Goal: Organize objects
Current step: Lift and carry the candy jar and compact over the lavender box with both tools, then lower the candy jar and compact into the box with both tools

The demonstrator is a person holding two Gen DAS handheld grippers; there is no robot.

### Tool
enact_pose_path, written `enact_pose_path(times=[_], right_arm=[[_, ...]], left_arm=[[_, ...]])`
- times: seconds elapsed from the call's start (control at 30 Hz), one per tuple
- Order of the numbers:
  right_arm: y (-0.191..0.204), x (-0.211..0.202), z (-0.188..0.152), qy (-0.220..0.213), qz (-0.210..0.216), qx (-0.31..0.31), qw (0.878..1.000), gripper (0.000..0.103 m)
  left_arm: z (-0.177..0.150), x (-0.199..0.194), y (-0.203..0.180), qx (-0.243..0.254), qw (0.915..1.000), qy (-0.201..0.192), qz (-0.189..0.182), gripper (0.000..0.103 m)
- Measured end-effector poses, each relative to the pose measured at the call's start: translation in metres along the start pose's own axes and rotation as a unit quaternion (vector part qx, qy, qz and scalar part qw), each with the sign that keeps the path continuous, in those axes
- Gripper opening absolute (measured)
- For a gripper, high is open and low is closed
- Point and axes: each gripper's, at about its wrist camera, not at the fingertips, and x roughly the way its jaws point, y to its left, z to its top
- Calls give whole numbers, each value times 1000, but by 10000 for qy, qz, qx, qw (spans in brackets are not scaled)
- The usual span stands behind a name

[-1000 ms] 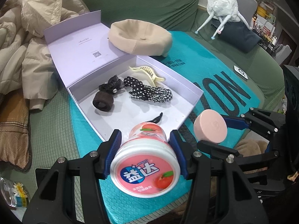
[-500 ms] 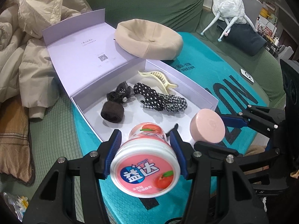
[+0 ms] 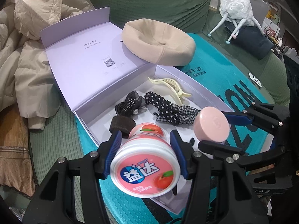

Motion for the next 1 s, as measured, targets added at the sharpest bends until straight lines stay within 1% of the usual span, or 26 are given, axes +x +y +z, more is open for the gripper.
enact_pose_path(times=[0.17,0.43,0.73,1.0], right_arm=[[-6,10,9,4,68,7,10000,52],[-18,24,27,-14,43,2,10000,52],[-30,42,42,-30,-49,-14,10000,52],[-43,58,49,-32,-108,138,9998,52]], left_arm=[[10,6,5,-18,10000,-28,42,52],[24,17,8,-24,9999,-71,67,52],[37,26,14,-46,9994,-199,270,52],[43,33,17,-178,9991,-336,213,52]])
